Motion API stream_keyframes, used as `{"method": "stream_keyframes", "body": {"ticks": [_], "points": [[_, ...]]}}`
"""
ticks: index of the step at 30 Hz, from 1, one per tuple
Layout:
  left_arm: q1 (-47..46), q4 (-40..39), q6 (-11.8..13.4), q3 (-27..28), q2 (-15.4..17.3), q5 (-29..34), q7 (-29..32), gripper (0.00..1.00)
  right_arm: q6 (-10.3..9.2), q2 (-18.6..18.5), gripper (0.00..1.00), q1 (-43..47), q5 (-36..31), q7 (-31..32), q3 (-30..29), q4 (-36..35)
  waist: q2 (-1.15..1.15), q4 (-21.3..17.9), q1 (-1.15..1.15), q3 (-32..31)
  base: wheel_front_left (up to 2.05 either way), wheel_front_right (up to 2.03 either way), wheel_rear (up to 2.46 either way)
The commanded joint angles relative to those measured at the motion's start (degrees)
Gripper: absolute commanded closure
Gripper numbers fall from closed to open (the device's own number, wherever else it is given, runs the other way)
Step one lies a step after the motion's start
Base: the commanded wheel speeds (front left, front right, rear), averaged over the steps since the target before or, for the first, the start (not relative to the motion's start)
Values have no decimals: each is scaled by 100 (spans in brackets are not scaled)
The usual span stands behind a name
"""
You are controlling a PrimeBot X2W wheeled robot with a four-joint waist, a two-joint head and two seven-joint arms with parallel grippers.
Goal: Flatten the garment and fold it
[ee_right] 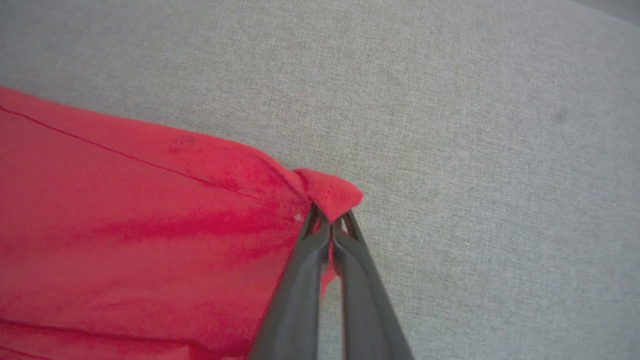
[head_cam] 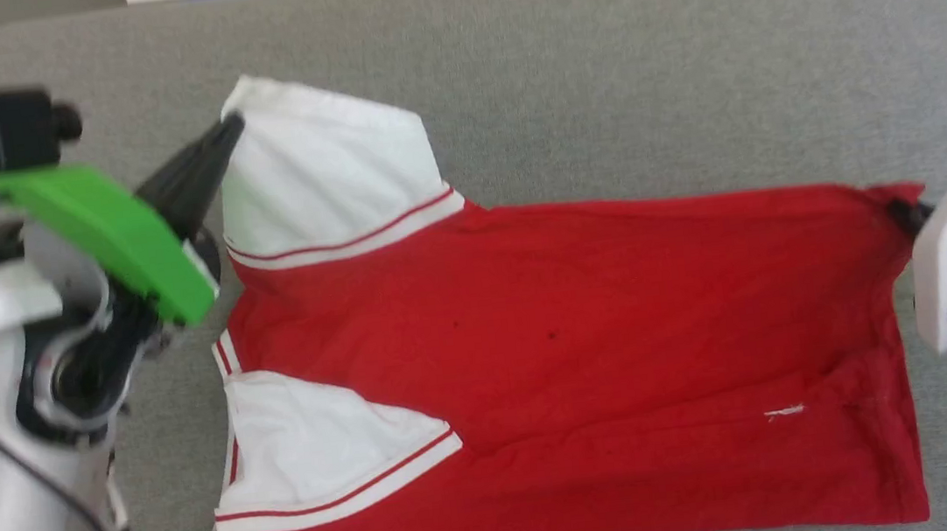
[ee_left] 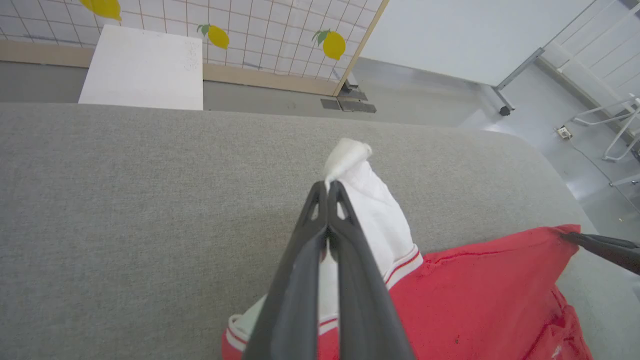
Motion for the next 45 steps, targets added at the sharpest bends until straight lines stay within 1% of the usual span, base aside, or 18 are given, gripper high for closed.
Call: {"method": "stream_keyframes", "body": {"ticks": [1, 5, 8, 14, 22, 28, 29, 30, 31, 35, 37, 39, 41, 45], "points": [[322, -163, 88, 76, 94, -36, -62, 100, -10, 55, 100, 196, 34, -68, -67, -61, 0, -46, 0, -368, 0, 0, 0], [1181, -625, 370, 237, 188, -118, -165, 100, -10, 160, 100, 637, 86, -168, -141, -117, 0, -79, 0, -667, 0, 0, 0], [1843, -879, 561, 340, 186, -216, -259, 100, -10, 248, 100, 914, 152, -216, -135, -91, 0, -82, 0, -813, 0, 0, 0], [3017, -1170, 884, 601, -3, -449, -610, 100, -10, 438, 100, 1396, 227, -404, -181, 77, 0, -30, 0, -993, 0, 0, 0], [3968, -1034, 1124, 621, -214, -582, -790, 100, -10, 650, 100, 1873, 220, -528, -296, 369, 0, -5, 0, -1171, 0, 0, 0], [4147, -571, 1269, 508, -255, -588, -675, 100, -10, 761, 100, 2114, 174, -659, -285, 640, 0, 19, 0, -1275, 0, 0, 0], [4145, -482, 1294, 493, -284, -628, -633, 62, -10, 786, 77, 2140, 189, -689, -281, 675, 0, 17, 0, -1291, 0, 0, 0], [4136, -389, 1327, 465, -289, -648, -568, 0, -10, 788, 6, 2159, 208, -745, -235, 695, 0, 8, 0, -1321, 0, 0, 0], [4127, -334, 1353, 461, -296, -658, -546, 0, -10, 795, 0, 2178, 226, -800, -236, 712, 0, 2, 0, -1350, 0, 0, 0], [4084, -297, 1490, 505, -148, -530, -518, 0, -10, 772, 0, 2330, 352, -927, -366, 622, 0, -5, 0, -1494, 0, 0, 0], [4045, -430, 1551, 585, -15, -405, -581, 0, -10, 714, 0, 2424, 457, -968, -484, 457, 0, 12, 0, -1572, 0, 0, 0], [3959, -624, 1568, 715, 81, -287, -739, 0, -10, 737, 0, 2486, 645, -1008, -699, 244, 0, 28, 0, -1641, 0, 0, 0], [3830, -849, 1527, 851, 167, -105, -1010, 0, -10, 770, 0, 2518, 796, -1016, -934, 26, 0, 42, 0, -1680, 0, 0, 0], [3469, -1057, 1273, 990, 249, 487, -1877, 0, -10, 694, 0, 2484, 862, -864, -1123, -124, 0, 20, 0, -1661, 0, 0, 0]]}}
